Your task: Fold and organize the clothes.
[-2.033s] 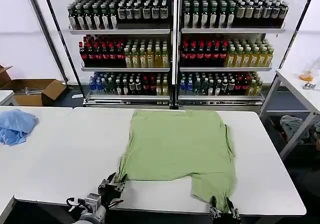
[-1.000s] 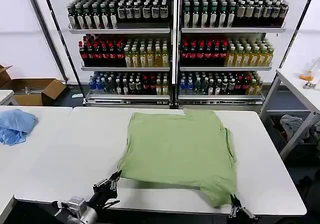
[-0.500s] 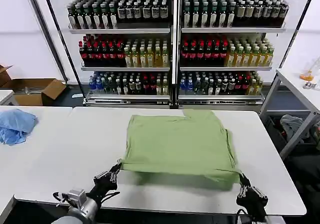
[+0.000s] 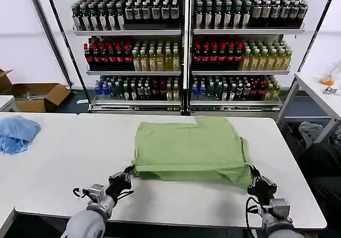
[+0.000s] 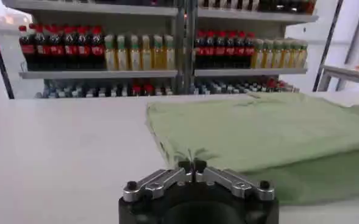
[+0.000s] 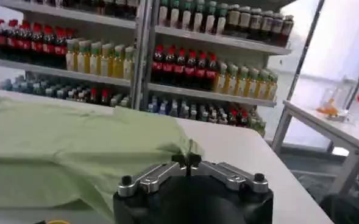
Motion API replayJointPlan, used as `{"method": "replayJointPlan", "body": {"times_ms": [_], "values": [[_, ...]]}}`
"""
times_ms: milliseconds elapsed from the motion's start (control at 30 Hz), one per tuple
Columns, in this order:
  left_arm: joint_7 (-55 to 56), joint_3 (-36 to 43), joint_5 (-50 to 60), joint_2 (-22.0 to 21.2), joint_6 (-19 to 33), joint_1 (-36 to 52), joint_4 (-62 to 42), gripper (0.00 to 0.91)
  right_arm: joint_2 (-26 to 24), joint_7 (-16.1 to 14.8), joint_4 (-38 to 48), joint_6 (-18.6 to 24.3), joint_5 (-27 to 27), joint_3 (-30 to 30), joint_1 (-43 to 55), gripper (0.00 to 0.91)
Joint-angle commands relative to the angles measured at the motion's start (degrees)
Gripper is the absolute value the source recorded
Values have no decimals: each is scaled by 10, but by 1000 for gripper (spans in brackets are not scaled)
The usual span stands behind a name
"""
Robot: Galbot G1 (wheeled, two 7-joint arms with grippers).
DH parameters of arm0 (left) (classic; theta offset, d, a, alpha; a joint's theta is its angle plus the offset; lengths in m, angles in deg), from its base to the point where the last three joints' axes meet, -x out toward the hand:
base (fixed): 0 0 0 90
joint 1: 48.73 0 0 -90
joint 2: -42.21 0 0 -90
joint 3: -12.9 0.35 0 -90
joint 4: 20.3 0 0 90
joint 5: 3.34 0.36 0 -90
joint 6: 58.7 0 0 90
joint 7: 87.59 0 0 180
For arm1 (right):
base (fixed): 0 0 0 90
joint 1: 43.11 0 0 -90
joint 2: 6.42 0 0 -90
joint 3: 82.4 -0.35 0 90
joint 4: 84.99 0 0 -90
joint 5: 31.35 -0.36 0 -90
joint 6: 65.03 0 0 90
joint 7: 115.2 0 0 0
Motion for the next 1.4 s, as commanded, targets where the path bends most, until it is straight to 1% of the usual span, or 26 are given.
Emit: {"method": "replayJointPlan", "body": {"times_ms": [33, 67, 100, 133, 167, 200, 233, 267, 433, 567, 667, 733, 767, 867, 967, 1033, 1100, 1200, 1233, 1267, 1300, 1333, 1367, 1400], "values": [[0, 22, 14, -1, 0, 40, -50, 20, -12, -7, 77, -6, 24, 29, 79, 0], [0, 23, 16, -3, 0, 42, -55, 30, -11, -7, 81, -6, 26, 30, 80, 0], [1, 24, 19, -5, 0, 45, -60, 20, -10, -6, 86, -6, 28, 31, 83, 0], [2, 24, 19, -7, 0, 46, -62, 50, -7, -6, 91, -9, 33, 33, 85, 0], [3, 25, 20, -8, 0, 47, -64, 302, -6, -6, 92, -10, 35, 34, 86, 252], [3, 25, 21, -11, 0, 49, -66, 554, -4, -8, 91, -20, 38, 35, 86, 252], [4, 25, 22, -12, 0, 50, -66, 816, -4, -9, 90, -24, 38, 35, 85, 907], [4, 26, 22, -14, -2, 51, -67, 907, -2, -11, 84, -22, 36, 35, 79, 907], [5, 24, 22, -21, -8, 53, -61, 907, 6, -10, 52, -12, 28, 17, 48, 907], [5, 19, 21, -23, -6, 47, -49, 907, 17, -5, 1, 4, 17, -10, -10, 907], [5, 12, 19, -23, -4, 38, -36, 907, 27, -1, -28, 4, 14, -29, -47, 907], [6, 6, 19, -23, -4, 26, -24, 907, 35, 1, -42, 3, 3, -45, -72, 907], [6, 3, 19, -23, -3, 19, -18, 907, 38, 3, -48, -1, -10, -55, -84, 907], [9, -7, 19, -24, 0, -7, -7, 907, 43, 9, -44, -16, -33, -67, -96, 907], [10, -9, 18, -25, 3, -21, -7, 907, 45, 17, -22, -28, -58, -70, -90, 907], [9, -7, 18, -26, 3, -22, -10, 907, 47, 21, -11, -41, -80, -69, -79, 907], [10, -4, 18, -29, 3, -18, -16, 907, 48, 22, 0, -53, -88, -64, -68, 907], [10, 1, 17, -35, 1, -5, -28, 907, 50, 23, 18, -58, -101, -51, -49, 907], [11, 4, 18, -36, -1, -2, -32, 816, 51, 24, 22, -60, -106, -46, -43, 907], [12, 6, 18, -36, -2, 3, -36, 816, 52, 23, 28, -61, -110, -42, -37, 907], [14, 8, 18, -36, -3, 7, -39, 464, 52, 22, 32, -61, -113, -37, -33, 907], [14, 10, 18, -37, -4, 10, -42, 363, 53, 22, 36, -61, -114, -32, -29, 907], [14, 11, 18, -37, -5, 12, -44, 202, 53, 21, 38, -61, -116, -29, -26, 746], [15, 12, 18, -37, -5, 14, -48, 151, 53, 20, 42, -61, -119, -24, -23, 655]]}}
